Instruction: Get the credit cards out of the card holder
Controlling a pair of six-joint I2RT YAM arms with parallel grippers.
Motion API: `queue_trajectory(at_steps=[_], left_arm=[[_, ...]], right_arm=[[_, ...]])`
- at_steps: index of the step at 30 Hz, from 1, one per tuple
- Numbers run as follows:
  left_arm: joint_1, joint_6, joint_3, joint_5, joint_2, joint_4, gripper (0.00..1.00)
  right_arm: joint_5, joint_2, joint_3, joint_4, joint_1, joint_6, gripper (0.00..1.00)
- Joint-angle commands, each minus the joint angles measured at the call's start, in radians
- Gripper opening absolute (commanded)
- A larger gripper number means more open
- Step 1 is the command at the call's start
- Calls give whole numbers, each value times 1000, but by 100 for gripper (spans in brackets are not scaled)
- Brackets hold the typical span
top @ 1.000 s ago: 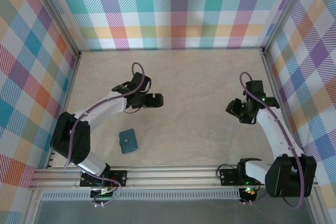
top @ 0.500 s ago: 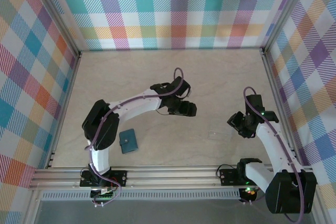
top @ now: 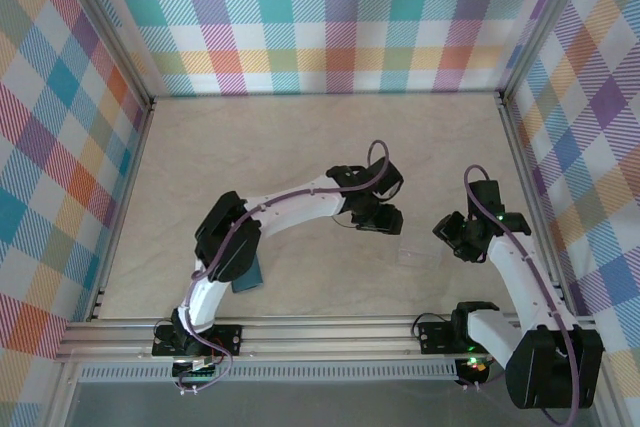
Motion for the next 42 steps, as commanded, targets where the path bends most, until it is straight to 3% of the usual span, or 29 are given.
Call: queue_trajectory(at_steps=[1,25,42], left_arm=[[-36,-48,101,-57,67,-111,47],[-58,-105,330,-74,257,-193,24],[-40,-10,349,-205,215,-313,8]], right_arm=[[5,-24,-2,-4,0,-19,49],[12,-40,14,-7,-1,-92,50],[-23,8,42,1,0,-113,50]])
